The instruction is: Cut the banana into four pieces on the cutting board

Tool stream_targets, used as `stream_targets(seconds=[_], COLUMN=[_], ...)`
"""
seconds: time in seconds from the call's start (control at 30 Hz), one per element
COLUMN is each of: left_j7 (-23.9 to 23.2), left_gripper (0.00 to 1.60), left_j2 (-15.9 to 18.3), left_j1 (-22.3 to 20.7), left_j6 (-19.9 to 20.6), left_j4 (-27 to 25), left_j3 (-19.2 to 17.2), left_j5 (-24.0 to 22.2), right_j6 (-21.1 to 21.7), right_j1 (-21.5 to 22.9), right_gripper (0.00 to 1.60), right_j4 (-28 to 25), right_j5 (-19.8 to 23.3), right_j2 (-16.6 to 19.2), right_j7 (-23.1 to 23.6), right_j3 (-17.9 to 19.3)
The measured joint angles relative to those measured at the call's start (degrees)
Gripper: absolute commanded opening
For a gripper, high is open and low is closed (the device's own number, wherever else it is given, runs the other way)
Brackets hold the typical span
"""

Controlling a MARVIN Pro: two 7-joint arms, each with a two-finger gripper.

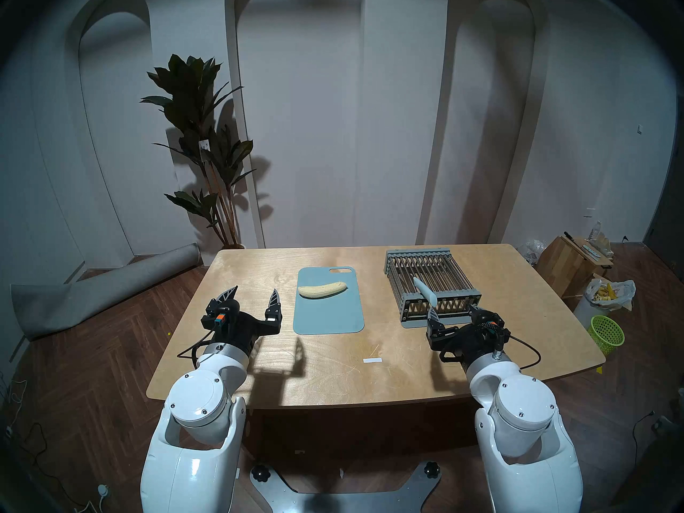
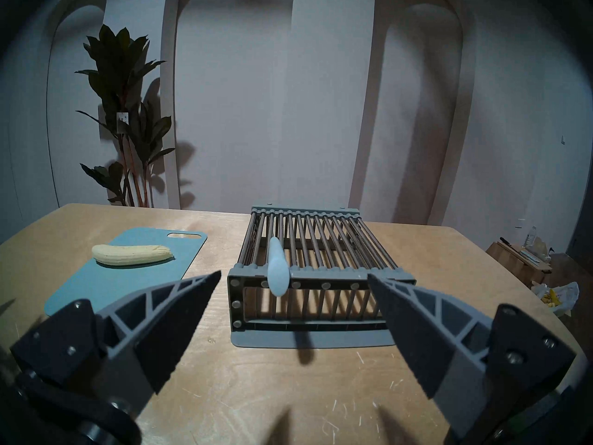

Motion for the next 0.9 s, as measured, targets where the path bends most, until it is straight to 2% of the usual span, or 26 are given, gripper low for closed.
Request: stream_targets(seconds=[0.13, 0.47, 0.9], left_j7=[0.0, 0.0, -0.1], left_gripper=[1.60, 1.60, 1.60], left_j2=[0.0, 0.0, 0.0], left_j1=[0.0, 0.0, 0.0], left_j6=[0.0, 0.0, 0.0], left_j4=[0.0, 0.0, 0.1], left_j3=[0.0, 0.0, 0.0], left_j5=[0.0, 0.0, 0.0], right_j6=[-1.0, -7.0, -10.3], right_j1=[1.7, 6.7, 11.8], right_gripper=[1.60, 1.60, 1.60], right_j4=[2.8, 10.0, 15.6], right_j5=[0.0, 0.7, 0.3], right_j2=[0.3, 0.8, 1.4], right_j7=[0.4, 1.1, 1.6], right_j3=[0.5, 1.7, 0.8])
